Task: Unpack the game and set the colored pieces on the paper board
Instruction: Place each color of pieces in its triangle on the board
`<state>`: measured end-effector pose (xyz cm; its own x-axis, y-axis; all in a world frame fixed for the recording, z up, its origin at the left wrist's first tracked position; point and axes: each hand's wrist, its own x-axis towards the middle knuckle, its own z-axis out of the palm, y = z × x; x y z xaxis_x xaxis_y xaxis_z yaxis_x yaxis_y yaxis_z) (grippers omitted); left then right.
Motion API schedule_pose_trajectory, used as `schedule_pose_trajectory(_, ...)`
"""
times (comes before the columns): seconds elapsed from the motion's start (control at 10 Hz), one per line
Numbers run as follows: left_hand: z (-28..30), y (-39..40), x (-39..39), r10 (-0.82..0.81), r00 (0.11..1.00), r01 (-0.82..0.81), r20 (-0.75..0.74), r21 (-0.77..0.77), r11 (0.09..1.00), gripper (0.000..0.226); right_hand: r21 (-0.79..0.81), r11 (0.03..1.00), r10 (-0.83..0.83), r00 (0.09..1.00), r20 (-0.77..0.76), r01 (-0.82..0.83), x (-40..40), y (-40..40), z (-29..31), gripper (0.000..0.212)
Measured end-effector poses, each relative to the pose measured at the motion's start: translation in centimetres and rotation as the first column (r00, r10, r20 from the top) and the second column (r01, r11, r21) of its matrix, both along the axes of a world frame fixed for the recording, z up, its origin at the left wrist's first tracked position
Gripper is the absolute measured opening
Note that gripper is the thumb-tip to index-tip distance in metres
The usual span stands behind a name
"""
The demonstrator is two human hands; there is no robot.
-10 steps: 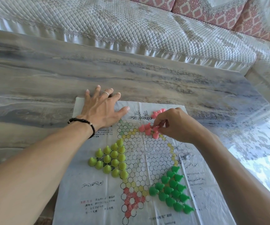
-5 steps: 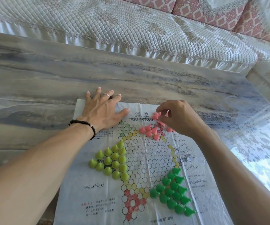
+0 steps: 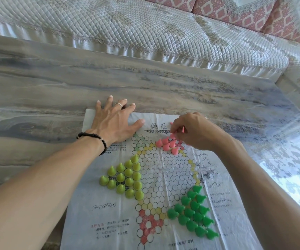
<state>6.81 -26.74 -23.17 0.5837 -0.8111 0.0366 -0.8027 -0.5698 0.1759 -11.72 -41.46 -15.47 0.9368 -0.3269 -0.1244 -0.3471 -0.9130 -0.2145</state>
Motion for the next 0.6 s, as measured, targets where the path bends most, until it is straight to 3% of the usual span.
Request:
schedule_pose_trajectory(0.2, 0.2, 0.1, 0.0, 0.005, 1.000, -0.005, -0.012, 0.000, 1.000, 0.075, 0.024, 1.000, 0.006, 0.999, -0.031, -0.005, 0.0, 0.4, -0.5, 0.016)
schedule_pose_trajectory(0.4, 0.1, 0.1, 0.0, 0.005, 1.000, -0.005, -0.009, -0.005, 1.000, 0.075, 0.017, 1.000, -0.027, 0.998, 0.049, 0.026, -0.2, 0.0, -0.5, 0.027)
schedule_pose_trajectory(0.6, 0.2, 0.1, -0.1, 0.005, 1.000, -0.005, -0.002, 0.004, 1.000, 0.075, -0.072, 0.996, -0.038, 0.991, 0.129, 0.048, -0.5, -1.2, -0.6, 0.022)
